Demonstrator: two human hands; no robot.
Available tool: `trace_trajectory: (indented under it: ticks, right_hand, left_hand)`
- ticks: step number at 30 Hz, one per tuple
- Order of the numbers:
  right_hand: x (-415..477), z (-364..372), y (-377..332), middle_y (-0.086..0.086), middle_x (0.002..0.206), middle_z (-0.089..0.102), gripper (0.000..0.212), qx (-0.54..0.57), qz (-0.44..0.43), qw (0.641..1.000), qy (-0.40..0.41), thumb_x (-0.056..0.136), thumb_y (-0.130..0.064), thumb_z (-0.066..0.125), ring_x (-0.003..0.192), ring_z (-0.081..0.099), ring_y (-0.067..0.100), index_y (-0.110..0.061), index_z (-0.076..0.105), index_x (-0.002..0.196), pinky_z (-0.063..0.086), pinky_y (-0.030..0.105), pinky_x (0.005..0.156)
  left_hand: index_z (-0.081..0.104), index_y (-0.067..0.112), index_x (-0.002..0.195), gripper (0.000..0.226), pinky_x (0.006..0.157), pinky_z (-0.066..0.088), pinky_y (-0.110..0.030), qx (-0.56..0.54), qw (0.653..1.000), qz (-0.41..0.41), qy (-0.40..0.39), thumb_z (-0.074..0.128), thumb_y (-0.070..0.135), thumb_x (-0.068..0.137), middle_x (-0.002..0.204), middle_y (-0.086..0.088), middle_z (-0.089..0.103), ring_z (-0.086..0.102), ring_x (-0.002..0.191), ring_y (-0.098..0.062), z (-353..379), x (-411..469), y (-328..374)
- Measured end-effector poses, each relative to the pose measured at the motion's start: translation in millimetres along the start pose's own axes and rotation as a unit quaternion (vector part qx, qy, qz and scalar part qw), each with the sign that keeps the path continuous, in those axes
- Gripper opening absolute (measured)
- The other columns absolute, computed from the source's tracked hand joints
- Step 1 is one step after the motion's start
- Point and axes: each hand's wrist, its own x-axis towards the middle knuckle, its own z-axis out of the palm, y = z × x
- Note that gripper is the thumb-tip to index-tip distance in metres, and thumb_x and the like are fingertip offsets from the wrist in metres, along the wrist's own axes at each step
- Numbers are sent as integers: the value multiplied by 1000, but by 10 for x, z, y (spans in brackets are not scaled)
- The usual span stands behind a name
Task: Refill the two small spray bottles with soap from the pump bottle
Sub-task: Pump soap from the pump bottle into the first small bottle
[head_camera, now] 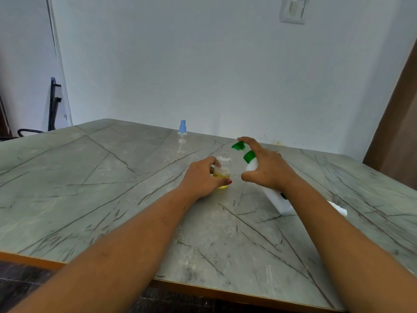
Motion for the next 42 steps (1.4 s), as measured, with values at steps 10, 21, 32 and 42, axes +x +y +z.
trace_trajectory:
  ticks: [10, 21, 32, 42]
  right_hand:
    - [-20, 17, -149, 1, 105, 60, 93, -210, -36, 974, 80, 65, -41, 68, 108, 43, 26, -41, 14, 141, 47, 33, 67]
    - [-47, 16, -182, 2, 110, 60, 89, -281, -59, 952, 107, 71, -48, 65, 100, 54, 24, -36, 13, 142, 51, 33, 73]
    - [-36, 93, -176, 5, 119, 57, 89, -361, -74, 919, 137, 77, -50, 62, 109, 51, 26, -33, 7, 146, 50, 35, 78]
    - [-55, 103, -199, 8, 115, 58, 87, -395, -83, 906, 130, 76, -48, 65, 106, 51, 28, -31, 16, 145, 49, 35, 74]
  left_hand:
    - [52, 24, 112, 51, 73, 40, -18, 12, 1000, -4, 2, 73, 48, 72, 120, -3, 60, 52, 91, -13, 7, 14, 7]
    - [51, 26, 109, 48, 73, 41, -18, 16, 1000, -9, 2, 73, 48, 72, 118, -3, 59, 52, 91, -12, 12, 20, 7]
    - [52, 24, 116, 54, 76, 40, -20, 18, 1000, -13, 6, 71, 49, 73, 119, -3, 58, 50, 91, -12, 18, 18, 16]
    - [52, 22, 120, 56, 77, 41, -21, 14, 1000, -10, 2, 71, 48, 74, 122, -4, 58, 52, 95, -13, 1, -4, 41]
